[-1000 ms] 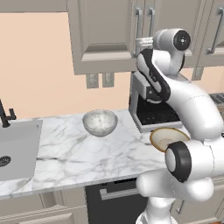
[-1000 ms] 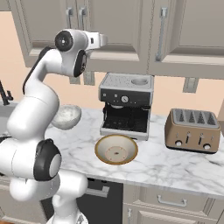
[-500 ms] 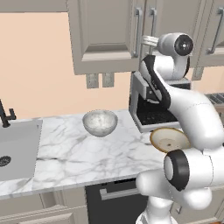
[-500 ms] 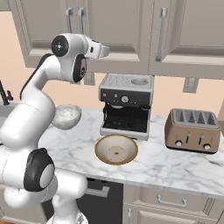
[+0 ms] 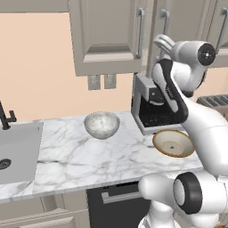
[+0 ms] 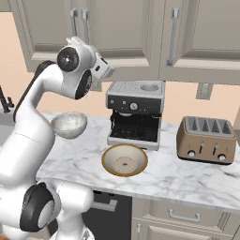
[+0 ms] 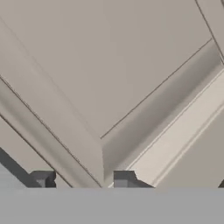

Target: Open the cabinet. Pick the bowls from the counter and place them in the cabinet. Then close the cabinet.

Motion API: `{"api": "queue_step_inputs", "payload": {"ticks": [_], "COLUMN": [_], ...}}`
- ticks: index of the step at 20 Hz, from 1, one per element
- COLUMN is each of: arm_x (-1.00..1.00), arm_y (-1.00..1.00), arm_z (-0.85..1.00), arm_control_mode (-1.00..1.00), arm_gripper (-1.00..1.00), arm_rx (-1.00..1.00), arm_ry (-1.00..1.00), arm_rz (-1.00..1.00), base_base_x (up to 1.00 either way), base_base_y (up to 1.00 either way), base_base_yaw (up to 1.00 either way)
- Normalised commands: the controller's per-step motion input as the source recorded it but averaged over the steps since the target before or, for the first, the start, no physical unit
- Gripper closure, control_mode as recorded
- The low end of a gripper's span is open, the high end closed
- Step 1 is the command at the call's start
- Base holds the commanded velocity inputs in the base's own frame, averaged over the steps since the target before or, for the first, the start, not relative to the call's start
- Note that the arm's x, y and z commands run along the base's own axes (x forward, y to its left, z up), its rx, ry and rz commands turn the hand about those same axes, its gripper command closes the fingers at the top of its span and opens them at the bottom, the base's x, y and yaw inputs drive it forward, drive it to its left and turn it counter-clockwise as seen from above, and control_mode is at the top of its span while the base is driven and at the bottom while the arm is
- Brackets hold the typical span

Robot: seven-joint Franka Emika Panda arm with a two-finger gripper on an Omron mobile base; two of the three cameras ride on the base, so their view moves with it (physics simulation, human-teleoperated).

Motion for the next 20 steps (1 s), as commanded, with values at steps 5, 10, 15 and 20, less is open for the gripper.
{"api": "queue_step_inputs", "payload": {"ticks": [5, 10, 15, 20], "arm_x": [-0.87, -0.83, -0.74, -0.24], "arm_y": [-1.0, -1.0, -1.0, -1.0], "arm_z": [0.0, 0.0, -0.01, -0.23], "arm_control_mode": [-1.0, -1.0, -1.0, -1.0], "arm_gripper": [1.0, 1.0, 1.0, 1.0], "arm_rx": [0.35, 0.31, 0.3, 0.25], "arm_ry": [-0.15, -0.16, -0.13, 0.03], "arm_rz": [0.09, 0.1, 0.1, 0.08], "base_base_x": [0.0, 0.0, 0.0, 0.0], "base_base_y": [0.0, 0.0, 0.0, 0.0], "base_base_yaw": [0.0, 0.0, 0.0, 0.0]}}
